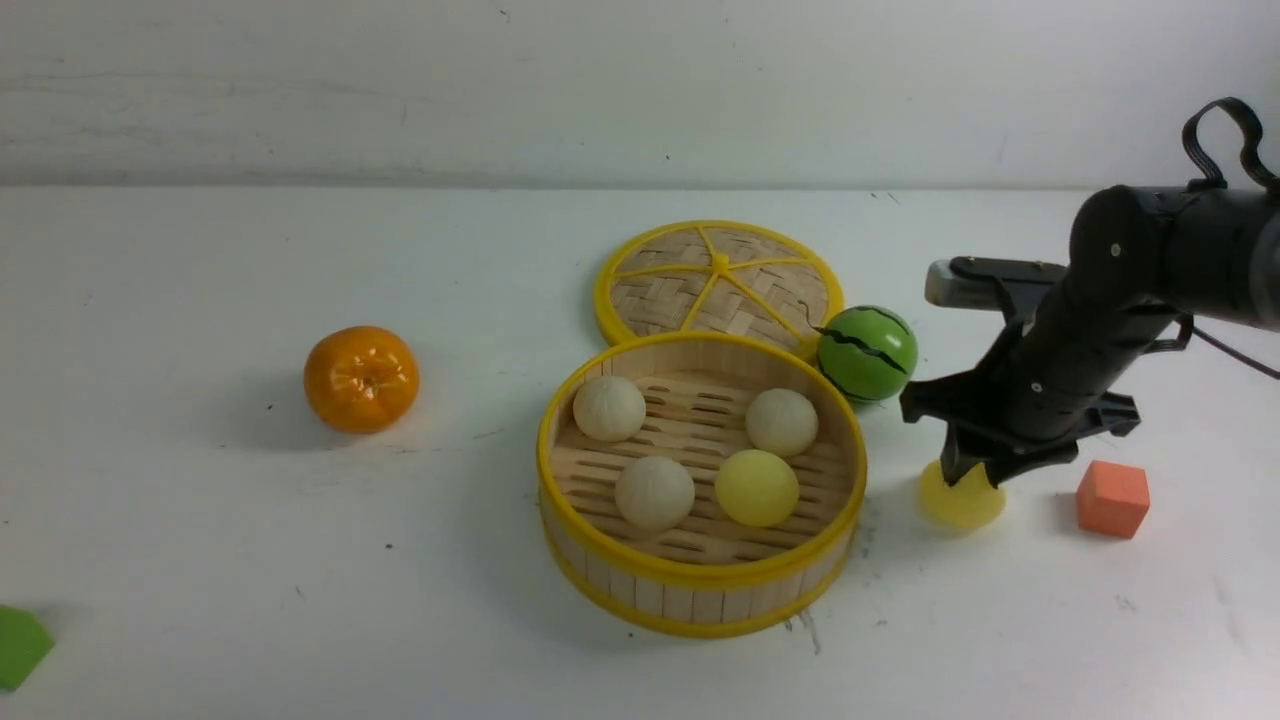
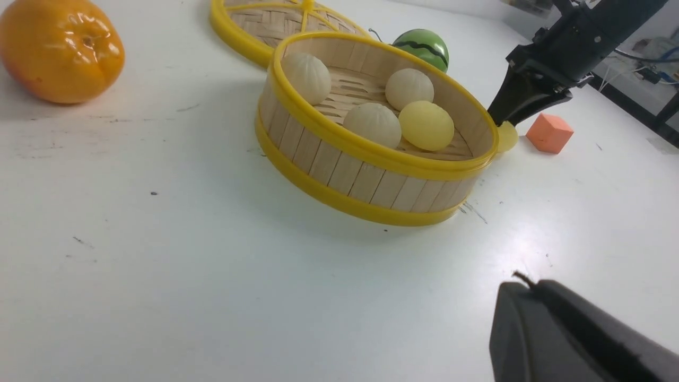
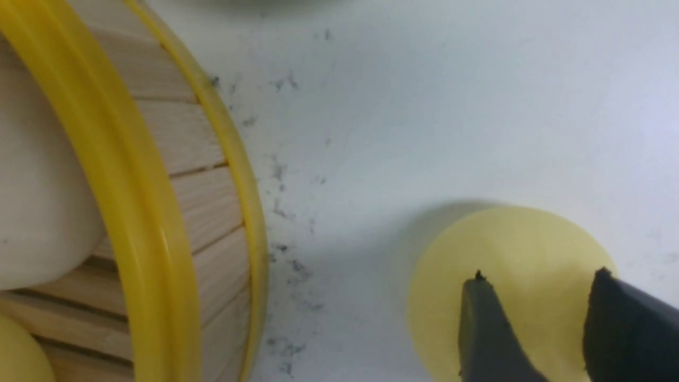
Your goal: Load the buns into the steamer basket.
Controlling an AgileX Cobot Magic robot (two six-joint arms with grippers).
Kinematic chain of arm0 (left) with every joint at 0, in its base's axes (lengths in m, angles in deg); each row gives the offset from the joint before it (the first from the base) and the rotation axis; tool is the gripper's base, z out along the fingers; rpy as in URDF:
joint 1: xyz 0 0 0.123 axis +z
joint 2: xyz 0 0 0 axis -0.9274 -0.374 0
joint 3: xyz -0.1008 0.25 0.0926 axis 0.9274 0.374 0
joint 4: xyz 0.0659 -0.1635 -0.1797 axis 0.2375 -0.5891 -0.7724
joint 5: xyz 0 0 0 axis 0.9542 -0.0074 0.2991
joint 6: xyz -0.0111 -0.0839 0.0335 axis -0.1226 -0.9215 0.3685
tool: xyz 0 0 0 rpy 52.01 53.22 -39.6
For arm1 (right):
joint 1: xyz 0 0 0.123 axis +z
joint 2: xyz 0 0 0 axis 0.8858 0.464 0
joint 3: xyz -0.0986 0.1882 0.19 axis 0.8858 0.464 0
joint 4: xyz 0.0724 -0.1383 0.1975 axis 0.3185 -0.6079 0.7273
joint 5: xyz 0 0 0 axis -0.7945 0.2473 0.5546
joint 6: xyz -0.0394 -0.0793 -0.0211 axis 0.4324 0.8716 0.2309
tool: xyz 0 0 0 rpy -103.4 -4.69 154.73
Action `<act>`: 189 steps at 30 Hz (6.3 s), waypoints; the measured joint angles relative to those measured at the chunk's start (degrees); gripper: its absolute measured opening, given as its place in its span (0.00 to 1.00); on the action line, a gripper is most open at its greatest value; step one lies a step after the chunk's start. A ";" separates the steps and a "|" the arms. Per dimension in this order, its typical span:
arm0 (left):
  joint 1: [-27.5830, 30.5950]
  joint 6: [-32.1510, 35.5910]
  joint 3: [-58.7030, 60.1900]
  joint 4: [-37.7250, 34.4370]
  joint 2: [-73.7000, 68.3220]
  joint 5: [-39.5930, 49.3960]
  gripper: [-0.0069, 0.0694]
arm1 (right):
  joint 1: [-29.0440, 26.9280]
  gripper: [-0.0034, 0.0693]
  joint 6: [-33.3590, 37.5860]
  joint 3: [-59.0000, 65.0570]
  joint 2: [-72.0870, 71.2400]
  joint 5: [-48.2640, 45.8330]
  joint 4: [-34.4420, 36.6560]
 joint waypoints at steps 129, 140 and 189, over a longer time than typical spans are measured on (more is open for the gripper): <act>0.00 0.00 0.00 0.00 0.00 0.87 0.14 | -6.85 0.05 4.28 82.21 -113.87 22.11 -6.12; 14.34 -0.29 3.03 2.99 4.83 -5.96 0.07 | -6.85 0.05 4.28 82.21 -113.87 22.06 -6.12; 22.38 -1.02 6.85 -0.06 7.51 7.69 0.07 | -6.85 0.13 4.26 82.21 -113.89 22.06 -6.07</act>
